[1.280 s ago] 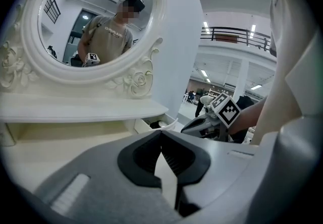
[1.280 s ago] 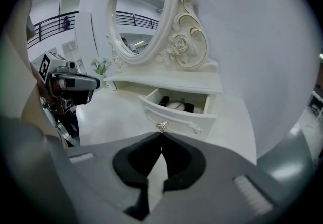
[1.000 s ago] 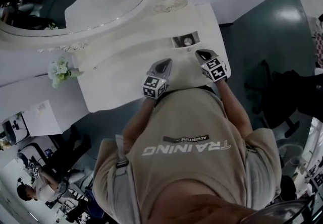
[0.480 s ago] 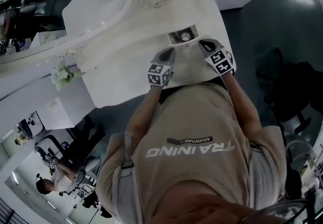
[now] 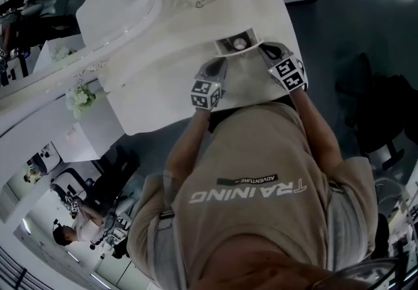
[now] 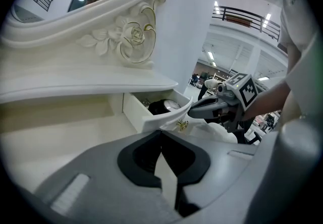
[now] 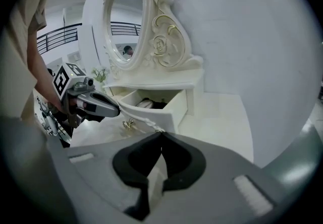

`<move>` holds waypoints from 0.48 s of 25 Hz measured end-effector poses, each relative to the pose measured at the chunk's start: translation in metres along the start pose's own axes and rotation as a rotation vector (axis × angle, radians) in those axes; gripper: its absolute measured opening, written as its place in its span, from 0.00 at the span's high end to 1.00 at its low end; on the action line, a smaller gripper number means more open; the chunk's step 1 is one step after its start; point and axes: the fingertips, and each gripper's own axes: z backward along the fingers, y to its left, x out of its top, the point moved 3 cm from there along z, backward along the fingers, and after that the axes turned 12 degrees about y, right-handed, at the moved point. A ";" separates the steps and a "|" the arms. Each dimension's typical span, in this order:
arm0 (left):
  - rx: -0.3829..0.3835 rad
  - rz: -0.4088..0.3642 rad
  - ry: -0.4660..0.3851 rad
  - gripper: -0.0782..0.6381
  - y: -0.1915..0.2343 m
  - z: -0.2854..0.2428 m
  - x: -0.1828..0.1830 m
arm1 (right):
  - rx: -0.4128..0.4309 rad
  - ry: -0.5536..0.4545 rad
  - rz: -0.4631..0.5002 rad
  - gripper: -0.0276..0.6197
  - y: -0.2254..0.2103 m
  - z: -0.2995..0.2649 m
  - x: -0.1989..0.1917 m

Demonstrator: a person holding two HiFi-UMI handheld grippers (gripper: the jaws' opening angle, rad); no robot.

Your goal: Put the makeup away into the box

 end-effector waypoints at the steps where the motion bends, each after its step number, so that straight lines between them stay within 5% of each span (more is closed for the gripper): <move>1: 0.000 0.000 0.004 0.89 0.000 -0.001 0.000 | 0.004 0.004 0.002 0.95 -0.001 0.000 0.000; 12: 0.050 0.051 -0.015 0.89 0.016 -0.005 0.020 | 0.012 0.052 0.035 0.95 -0.017 -0.012 0.021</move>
